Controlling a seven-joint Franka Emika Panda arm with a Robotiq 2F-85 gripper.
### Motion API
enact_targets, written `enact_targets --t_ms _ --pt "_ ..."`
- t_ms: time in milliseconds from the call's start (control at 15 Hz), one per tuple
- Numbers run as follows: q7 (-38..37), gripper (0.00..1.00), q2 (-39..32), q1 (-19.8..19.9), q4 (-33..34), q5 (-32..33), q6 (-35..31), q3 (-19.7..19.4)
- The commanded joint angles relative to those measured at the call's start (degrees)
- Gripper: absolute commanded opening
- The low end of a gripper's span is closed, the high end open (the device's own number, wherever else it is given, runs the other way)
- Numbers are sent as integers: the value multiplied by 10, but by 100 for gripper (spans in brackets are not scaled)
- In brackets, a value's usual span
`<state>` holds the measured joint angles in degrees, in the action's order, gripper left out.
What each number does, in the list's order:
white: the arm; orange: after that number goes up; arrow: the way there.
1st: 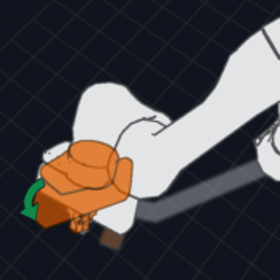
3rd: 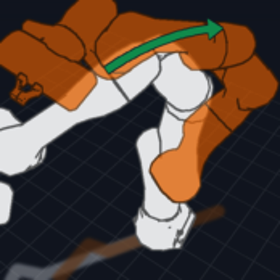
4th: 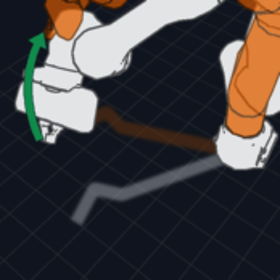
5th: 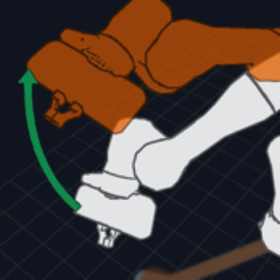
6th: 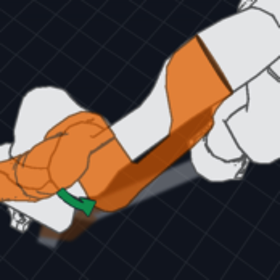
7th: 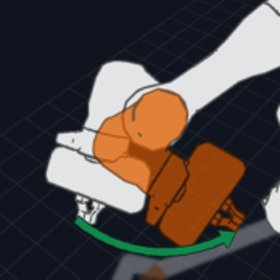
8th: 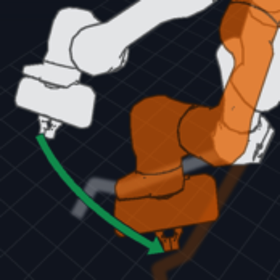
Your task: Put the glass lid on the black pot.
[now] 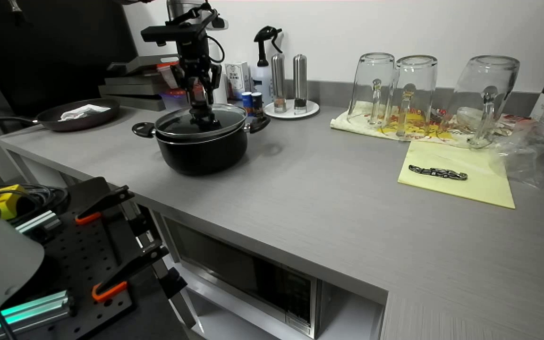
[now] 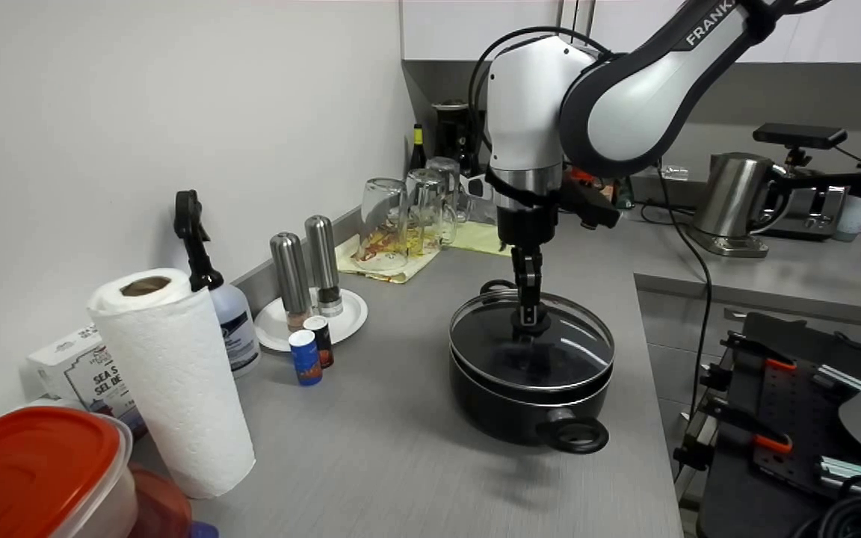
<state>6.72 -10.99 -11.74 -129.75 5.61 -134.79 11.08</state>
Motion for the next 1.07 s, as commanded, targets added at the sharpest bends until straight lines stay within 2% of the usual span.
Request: enact_targets --t_ms 0,1000 --pt "-13 25 -5 -7 18 19 17 1" --pt "1 25 -8 -5 5 5 4 5"
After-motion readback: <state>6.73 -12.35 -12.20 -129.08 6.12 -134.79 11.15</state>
